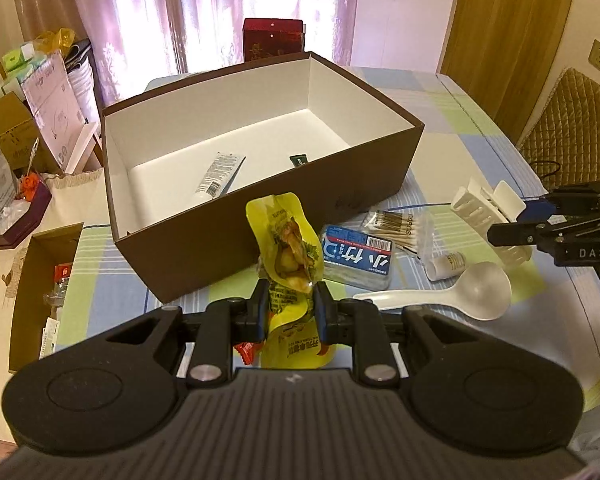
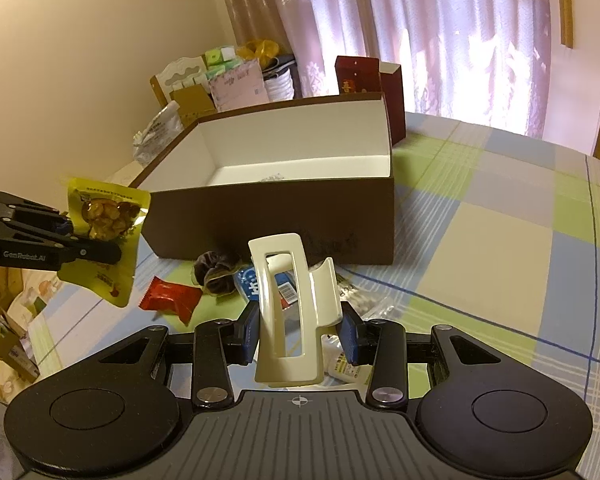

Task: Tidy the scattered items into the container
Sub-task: 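Carry the snack packet and hair clip over the brown box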

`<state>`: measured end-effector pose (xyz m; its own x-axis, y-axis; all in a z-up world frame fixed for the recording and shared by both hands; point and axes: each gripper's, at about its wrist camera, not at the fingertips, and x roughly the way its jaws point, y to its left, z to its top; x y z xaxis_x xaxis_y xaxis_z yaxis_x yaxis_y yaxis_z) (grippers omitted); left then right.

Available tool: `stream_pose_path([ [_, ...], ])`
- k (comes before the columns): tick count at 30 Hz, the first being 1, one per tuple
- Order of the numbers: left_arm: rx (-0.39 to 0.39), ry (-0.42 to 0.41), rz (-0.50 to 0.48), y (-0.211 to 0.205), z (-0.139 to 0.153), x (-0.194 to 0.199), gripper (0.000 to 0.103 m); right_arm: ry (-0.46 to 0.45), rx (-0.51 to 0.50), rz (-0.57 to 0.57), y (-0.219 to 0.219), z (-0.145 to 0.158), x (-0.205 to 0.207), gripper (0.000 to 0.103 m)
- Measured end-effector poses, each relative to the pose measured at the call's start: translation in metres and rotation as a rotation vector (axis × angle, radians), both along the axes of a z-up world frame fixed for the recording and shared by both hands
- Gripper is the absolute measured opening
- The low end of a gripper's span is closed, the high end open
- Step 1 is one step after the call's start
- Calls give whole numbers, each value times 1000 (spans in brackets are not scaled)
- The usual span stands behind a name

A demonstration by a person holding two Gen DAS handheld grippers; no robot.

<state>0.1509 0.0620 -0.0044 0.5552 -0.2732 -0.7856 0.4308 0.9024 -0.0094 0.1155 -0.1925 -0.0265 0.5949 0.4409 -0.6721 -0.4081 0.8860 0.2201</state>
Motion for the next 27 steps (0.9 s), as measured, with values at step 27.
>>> stream_pose_path([
  [27,-70,-67,-47,6,31,46,19,7,131,85,48,28,54,43],
])
